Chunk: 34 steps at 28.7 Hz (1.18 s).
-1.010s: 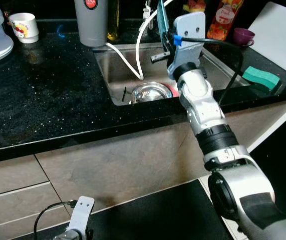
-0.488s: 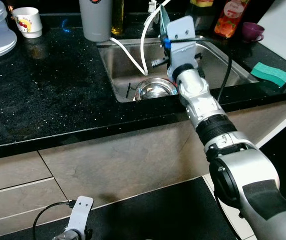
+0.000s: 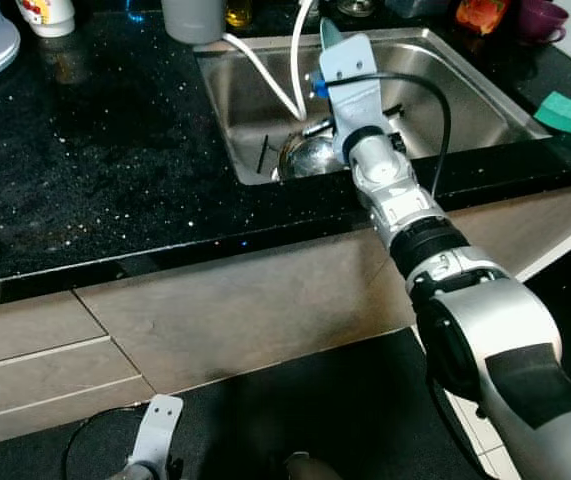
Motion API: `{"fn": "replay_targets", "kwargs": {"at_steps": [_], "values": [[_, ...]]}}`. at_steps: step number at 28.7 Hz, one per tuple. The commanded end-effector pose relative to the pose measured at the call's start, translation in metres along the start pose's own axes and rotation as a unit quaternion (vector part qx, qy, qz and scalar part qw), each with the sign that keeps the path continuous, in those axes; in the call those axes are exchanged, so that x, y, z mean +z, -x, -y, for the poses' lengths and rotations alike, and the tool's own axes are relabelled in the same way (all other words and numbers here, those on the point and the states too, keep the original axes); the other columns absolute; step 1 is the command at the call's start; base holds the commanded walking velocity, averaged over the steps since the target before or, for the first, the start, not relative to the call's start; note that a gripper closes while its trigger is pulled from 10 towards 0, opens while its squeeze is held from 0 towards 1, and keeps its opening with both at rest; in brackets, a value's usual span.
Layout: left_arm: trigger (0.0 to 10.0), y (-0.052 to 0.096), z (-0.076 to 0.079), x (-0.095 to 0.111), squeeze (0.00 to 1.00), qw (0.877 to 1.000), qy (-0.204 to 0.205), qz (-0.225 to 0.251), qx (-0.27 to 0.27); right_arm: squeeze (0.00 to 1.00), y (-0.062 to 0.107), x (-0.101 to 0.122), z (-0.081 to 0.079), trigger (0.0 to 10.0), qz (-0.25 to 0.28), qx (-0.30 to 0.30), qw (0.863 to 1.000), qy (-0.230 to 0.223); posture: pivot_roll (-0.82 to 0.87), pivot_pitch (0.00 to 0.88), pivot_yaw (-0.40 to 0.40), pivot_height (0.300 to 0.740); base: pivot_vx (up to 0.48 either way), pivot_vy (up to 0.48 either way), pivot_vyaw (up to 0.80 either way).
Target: Kitchen organization
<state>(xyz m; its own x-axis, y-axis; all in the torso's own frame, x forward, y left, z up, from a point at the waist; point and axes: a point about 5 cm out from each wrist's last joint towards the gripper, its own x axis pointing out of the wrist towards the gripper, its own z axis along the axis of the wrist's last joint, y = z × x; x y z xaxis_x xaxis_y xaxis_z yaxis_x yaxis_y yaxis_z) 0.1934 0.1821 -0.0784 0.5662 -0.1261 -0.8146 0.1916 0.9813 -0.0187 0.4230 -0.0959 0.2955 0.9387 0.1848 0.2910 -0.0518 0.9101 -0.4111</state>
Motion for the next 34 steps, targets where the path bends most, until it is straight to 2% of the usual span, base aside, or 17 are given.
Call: {"fn": "replay_targets", "kwargs": {"at_steps": [1,7,8,9,10,13,17,19,20,21,22,23,26,28,30,33,34], "values": [[10.0,0.003,0.002,-0.017,0.0,1.0,0.008,-0.023,-0.005,0.0,-0.002,0.004,0.003,10.0,0.002,0.002,1.0,0.006,0.11,0.323,-0.073,0.74,0.0,0.0,0.0],[10.0,0.004,0.002,-0.021,0.0,1.0,0.008,-0.023,-0.007,0.0,-0.003,0.007,0.006,10.0,0.007,0.001,1.0,0.005,0.11,0.333,-0.073,0.74,0.0,0.0,0.0],[10.0,0.004,0.003,-0.022,0.0,1.0,0.009,-0.022,-0.007,0.08,-0.004,0.009,0.007,10.0,0.009,0.001,1.0,0.004,0.11,0.334,-0.073,0.74,0.0,0.0,0.0],[10.0,0.004,0.003,-0.022,0.0,1.0,0.01,-0.021,-0.008,0.38,-0.004,0.011,0.008,10.0,0.012,0.001,1.0,0.003,0.1,0.334,-0.073,0.74,0.0,0.0,0.0],[10.0,0.004,0.003,-0.022,0.0,1.0,0.011,-0.02,-0.009,1.0,-0.005,0.013,0.01,10.0,0.016,0.0,1.0,-0.001,0.1,0.331,-0.073,0.74,0.0,0.0,0.0],[10.0,0.004,0.004,-0.02,0.0,1.0,0.011,-0.017,-0.01,1.0,-0.005,0.015,0.013,10.0,0.021,-0.006,1.0,-0.01,0.1,0.324,-0.073,0.74,0.0,0.0,0.0],[10.0,0.002,0.005,-0.015,0.0,1.0,0.01,-0.012,-0.01,1.0,-0.006,0.019,0.025,10.0,0.033,-0.031,0.991,-0.126,0.1,0.302,-0.065,0.74,0.0,0.0,0.0],[10.0,0.002,0.005,-0.014,0.0,1.0,0.01,-0.011,-0.01,1.0,-0.006,0.02,0.027,10.0,0.038,-0.034,0.989,-0.137,0.1,0.299,-0.064,0.74,0.0,0.0,0.0],[10.0,0.002,0.005,-0.013,0.0,1.0,0.011,-0.01,-0.009,1.0,-0.005,0.023,0.033,10.0,0.055,-0.036,0.98,-0.186,0.1,0.286,-0.062,0.74,0.0,0.0,0.0],[10.0,0.001,0.004,-0.012,0.0,1.0,0.011,-0.01,-0.009,0.76,-0.005,0.026,0.036,10.0,0.071,-0.029,0.969,-0.236,0.1,0.277,-0.06,0.74,0.0,0.0,0.0],[10.0,0.001,0.004,-0.012,0.0,1.0,0.011,-0.01,-0.009,0.76,-0.005,0.026,0.036,10.0,0.071,-0.029,0.969,-0.236,0.1,0.277,-0.06,0.74,0.0,0.0,0.0],[10.0,0.001,0.004,-0.01,0.0,1.0,0.014,-0.008,-0.005,0.0,-0.003,0.032,0.044,10.0,0.109,-0.007,0.938,-0.329,0.09,0.261,-0.054,0.74,0.0,0.0,0.0],[10.0,0.001,0.003,-0.008,0.0,1.0,0.022,-0.008,0.001,0.0,0.002,0.041,0.056,10.0,0.173,0.028,0.89,-0.421,0.09,0.246,-0.048,0.74,0.0,0.0,0.0],[10.0,0.001,0.003,-0.008,0.0,1.0,0.023,-0.008,0.002,0.0,0.003,0.042,0.057,10.0,0.181,0.033,0.884,-0.429,0.09,0.246,-0.048,0.74,0.0,0.0,0.0],[10.0,0.001,0.002,-0.007,0.0,1.0,0.022,-0.008,0.002,0.0,0.009,0.045,0.059,10.0,0.21,0.062,0.866,-0.451,0.08,0.229,-0.039,0.74,0.0,0.0,0.0],[10.0,0.0,-0.001,-0.005,0.0,1.0,0.02,-0.009,0.008,0.0,0.039,0.054,0.057,10.0,0.29,0.182,0.807,-0.481,0.07,0.212,-0.03,0.74,0.0,0.0,0.0],[10.0,0.0,-0.001,-0.005,0.0,1.0,0.02,-0.009,0.008,0.0,0.039,0.054,0.057,10.0,0.29,0.182,0.807,-0.481,0.07,0.212,-0.03,0.74,0.0,0.0,0.0]]}}
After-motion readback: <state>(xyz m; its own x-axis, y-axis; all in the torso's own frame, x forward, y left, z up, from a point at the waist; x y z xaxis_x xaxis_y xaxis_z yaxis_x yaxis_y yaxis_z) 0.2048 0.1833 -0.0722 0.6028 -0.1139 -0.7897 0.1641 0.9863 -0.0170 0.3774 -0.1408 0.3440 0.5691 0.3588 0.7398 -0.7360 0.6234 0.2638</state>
